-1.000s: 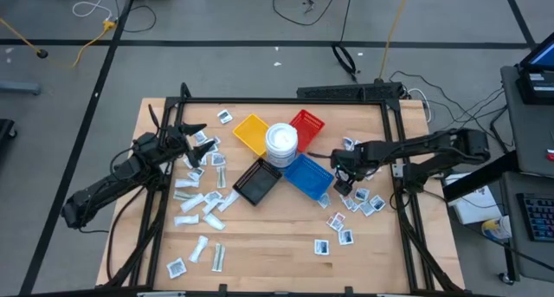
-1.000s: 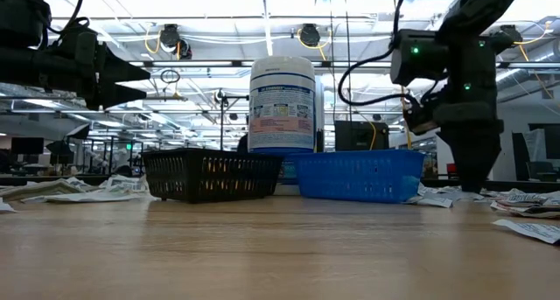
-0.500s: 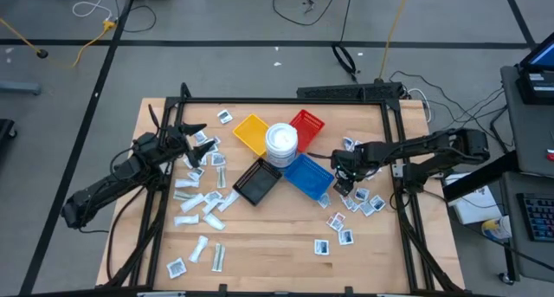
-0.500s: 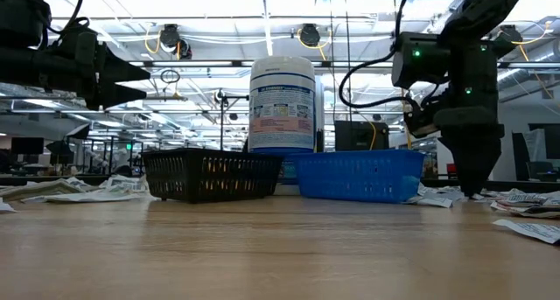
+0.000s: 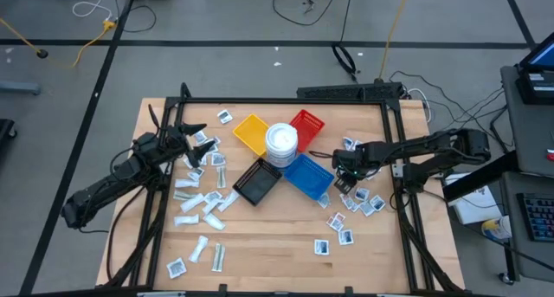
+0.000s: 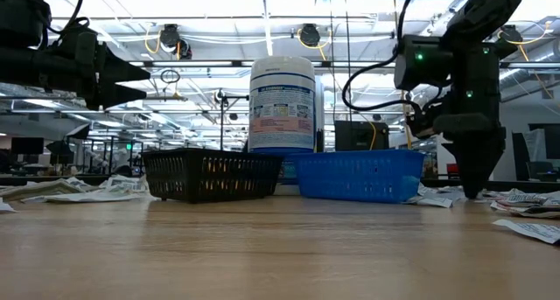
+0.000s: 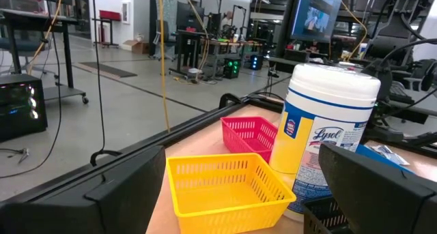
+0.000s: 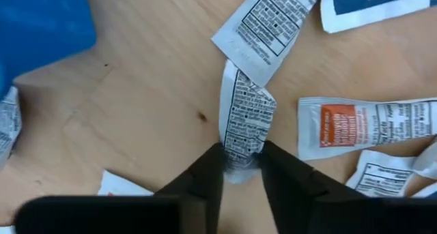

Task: Pick & Place First Aid Supplies
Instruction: Put the ointment pack into the red bin

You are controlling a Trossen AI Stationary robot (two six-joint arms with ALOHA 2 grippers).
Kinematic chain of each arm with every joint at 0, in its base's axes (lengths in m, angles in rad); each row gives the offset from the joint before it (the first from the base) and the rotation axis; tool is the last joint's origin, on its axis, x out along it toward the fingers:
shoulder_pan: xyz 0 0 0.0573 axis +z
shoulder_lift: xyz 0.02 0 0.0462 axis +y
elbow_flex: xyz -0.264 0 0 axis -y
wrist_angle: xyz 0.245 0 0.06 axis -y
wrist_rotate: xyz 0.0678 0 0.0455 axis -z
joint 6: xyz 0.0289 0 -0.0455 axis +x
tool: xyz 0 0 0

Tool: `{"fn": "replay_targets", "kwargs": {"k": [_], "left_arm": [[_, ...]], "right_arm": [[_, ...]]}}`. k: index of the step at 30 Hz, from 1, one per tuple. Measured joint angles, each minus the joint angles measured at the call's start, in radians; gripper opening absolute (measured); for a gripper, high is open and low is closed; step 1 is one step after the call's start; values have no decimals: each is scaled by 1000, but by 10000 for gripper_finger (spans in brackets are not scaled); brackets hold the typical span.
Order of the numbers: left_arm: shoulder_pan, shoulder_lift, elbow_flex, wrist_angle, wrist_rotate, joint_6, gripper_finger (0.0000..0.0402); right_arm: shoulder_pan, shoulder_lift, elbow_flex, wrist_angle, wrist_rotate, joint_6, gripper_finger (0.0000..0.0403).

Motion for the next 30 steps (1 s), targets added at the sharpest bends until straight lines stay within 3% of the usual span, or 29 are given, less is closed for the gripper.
{"fn": "replay_targets", "kwargs": {"k": [7,16,30], "left_arm": [[0,0,0,0,0,0,392],[0,0,0,0,0,0,392],[0,0,0,0,0,0,392]], "right_arm": [[0,0,-1,-1,-11,5,6],[4,-27,30,-81,-53,2,1],[-27,-72,294,-411,-24,-118,1]]}}
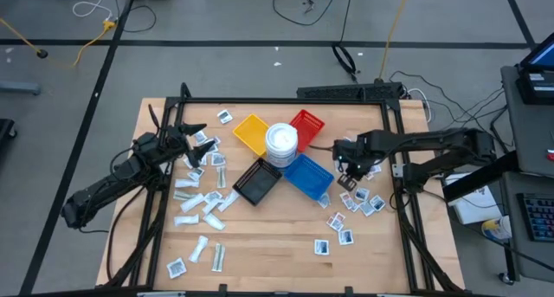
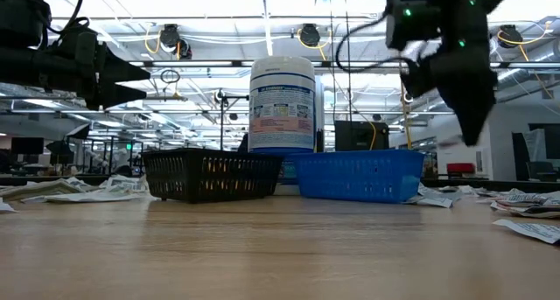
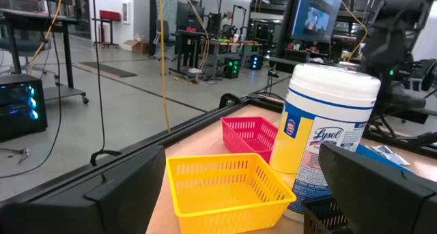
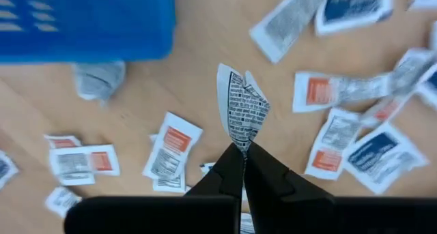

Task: Pick & Place First Aid Supplies
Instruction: Put the ointment pack into the red bin

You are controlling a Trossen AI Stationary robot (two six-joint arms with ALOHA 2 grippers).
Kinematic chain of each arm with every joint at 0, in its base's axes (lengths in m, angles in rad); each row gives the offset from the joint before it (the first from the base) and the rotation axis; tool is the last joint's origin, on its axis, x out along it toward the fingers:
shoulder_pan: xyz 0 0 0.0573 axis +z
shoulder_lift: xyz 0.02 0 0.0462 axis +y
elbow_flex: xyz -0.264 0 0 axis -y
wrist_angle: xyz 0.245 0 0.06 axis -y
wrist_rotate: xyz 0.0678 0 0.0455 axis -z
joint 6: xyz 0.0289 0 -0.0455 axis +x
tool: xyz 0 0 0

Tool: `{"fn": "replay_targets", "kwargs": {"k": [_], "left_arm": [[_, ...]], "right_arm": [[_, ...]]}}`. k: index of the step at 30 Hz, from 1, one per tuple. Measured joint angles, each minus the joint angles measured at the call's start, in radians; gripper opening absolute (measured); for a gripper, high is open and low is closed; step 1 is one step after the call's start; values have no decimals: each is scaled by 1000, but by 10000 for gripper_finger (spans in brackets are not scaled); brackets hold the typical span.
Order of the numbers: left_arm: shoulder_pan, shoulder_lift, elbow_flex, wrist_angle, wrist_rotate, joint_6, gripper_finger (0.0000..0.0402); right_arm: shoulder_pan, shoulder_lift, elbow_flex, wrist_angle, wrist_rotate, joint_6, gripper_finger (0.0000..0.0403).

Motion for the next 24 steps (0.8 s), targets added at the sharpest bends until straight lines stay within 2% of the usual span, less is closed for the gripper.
{"fn": "replay_targets", "kwargs": {"k": [7,13,24], "left_arm": [[0,0,0,0,0,0,392],[0,0,0,0,0,0,392],[0,0,0,0,0,0,392]], "right_arm": [[-56,0,171,-132,37,-19,0],[-119,6,251,-166,53,-35,0],[-310,233,462,-79,26,-244,0]]}}
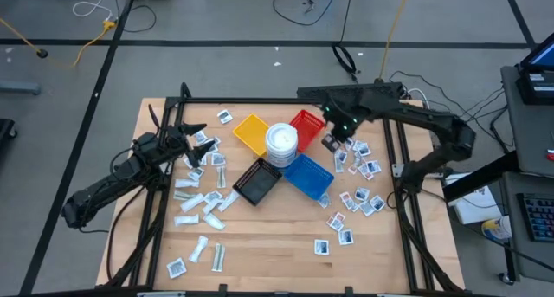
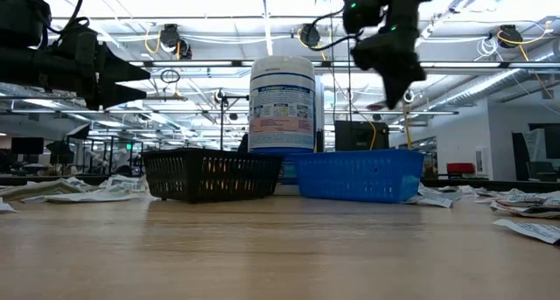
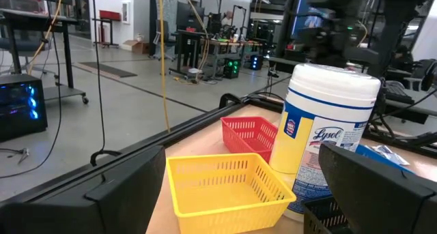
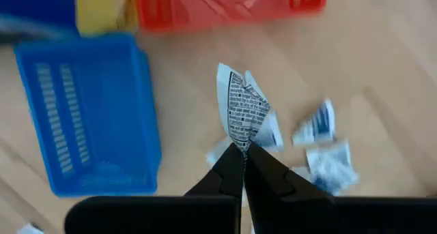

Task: Pick & Place First Aid Supplies
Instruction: Put the ointment pack into the red bin

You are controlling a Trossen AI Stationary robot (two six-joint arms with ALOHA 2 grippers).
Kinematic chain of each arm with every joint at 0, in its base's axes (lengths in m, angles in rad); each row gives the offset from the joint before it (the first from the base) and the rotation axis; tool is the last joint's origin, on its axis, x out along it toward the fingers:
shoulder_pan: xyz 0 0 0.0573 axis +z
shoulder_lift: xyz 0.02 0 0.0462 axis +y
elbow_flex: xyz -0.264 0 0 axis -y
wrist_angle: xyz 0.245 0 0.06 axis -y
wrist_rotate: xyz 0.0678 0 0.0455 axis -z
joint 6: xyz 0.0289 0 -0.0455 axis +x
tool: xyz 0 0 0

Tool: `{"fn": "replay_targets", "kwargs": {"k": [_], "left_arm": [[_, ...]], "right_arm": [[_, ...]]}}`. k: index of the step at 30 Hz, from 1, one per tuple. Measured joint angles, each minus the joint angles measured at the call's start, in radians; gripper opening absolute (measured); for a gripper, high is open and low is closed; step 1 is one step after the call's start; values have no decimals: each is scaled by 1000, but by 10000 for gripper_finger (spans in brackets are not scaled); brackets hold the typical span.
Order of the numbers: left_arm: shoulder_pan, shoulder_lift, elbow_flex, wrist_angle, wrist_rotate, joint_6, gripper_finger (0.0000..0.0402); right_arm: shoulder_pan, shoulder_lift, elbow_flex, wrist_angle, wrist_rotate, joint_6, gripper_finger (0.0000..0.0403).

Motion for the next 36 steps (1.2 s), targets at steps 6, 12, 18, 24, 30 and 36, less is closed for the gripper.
{"fn": "replay_targets", "kwargs": {"k": [6,12,18,24,30,36], "left_arm": [[0,0,0,0,0,0,392],[0,0,0,0,0,0,392],[0,0,0,0,0,0,392],[0,0,0,0,0,0,392],[0,0,0,0,0,0,392],[0,0,0,0,0,0,392]], "right_arm": [[-81,149,105,48,-48,-79,0],[-142,277,250,64,-55,-127,0],[-170,378,311,106,-78,-161,0],[-169,453,275,184,-111,-186,0],[-170,472,215,263,-107,-194,0],[-160,472,190,289,-106,-219,21]]}}
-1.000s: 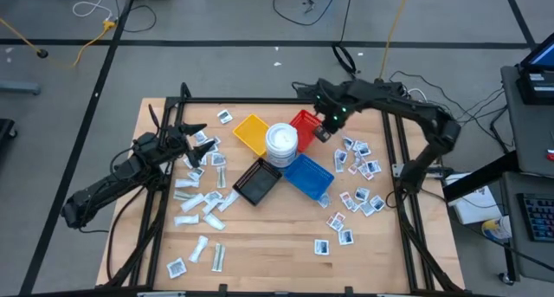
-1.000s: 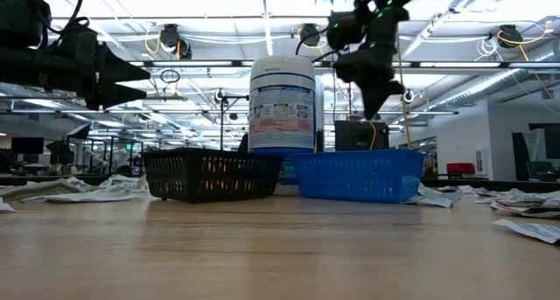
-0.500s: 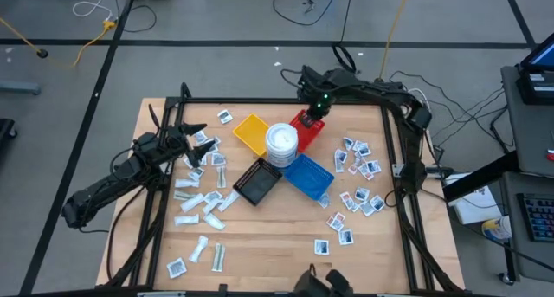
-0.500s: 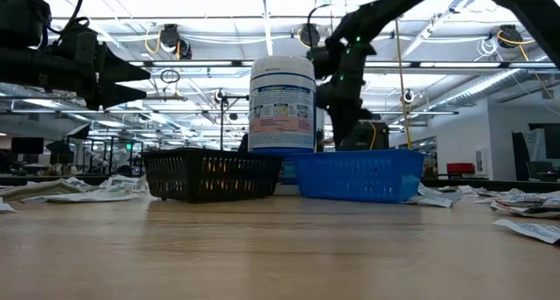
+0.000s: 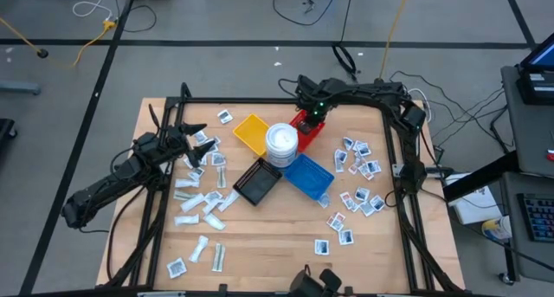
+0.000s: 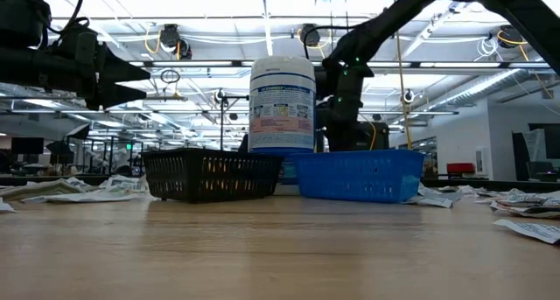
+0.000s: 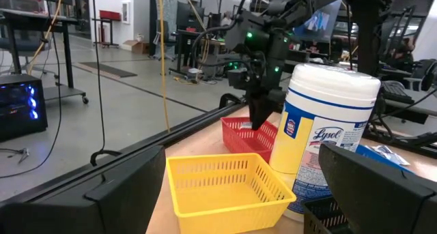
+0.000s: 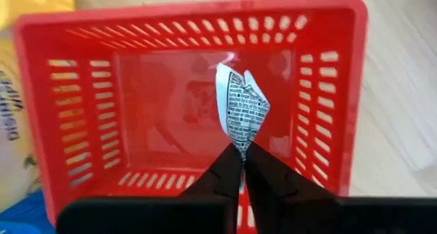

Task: Pick & Place First Aid Supplies
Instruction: Put the ointment pack into the red bin

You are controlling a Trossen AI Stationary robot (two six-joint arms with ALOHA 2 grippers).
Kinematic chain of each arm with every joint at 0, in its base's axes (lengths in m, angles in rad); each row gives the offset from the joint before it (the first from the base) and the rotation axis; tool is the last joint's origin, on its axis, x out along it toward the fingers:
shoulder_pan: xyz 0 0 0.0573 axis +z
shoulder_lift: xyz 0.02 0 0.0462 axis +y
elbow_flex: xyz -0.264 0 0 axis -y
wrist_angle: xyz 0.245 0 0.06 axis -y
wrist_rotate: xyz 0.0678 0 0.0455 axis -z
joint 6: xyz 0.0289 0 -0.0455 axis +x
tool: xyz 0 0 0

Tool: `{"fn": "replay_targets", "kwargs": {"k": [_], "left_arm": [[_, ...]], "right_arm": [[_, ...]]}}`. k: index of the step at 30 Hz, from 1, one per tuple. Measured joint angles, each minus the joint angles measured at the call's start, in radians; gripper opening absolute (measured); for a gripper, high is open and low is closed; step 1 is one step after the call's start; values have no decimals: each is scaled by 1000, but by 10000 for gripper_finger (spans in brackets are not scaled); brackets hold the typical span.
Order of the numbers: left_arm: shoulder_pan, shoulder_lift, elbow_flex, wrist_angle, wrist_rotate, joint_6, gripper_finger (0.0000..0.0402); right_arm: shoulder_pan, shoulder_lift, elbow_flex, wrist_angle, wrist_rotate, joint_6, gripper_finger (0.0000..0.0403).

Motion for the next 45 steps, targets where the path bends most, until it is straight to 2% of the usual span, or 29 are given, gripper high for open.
{"fn": "replay_targets", "kwargs": {"k": [3,10,14,31,37,45], "left_arm": [[0,0,0,0,0,0,392],[0,0,0,0,0,0,392],[0,0,0,0,0,0,392],[0,0,0,0,0,0,392],[0,0,0,0,0,0,392],[0,0,0,0,0,0,392]], "right_arm": [[3,0,0,4,0,0,49],[6,-4,0,7,5,0,156],[0,-44,0,14,28,21,185],[64,-285,-24,-166,29,60,154],[107,-396,-189,-146,85,140,153],[168,-581,-441,-142,82,486,152]]}}
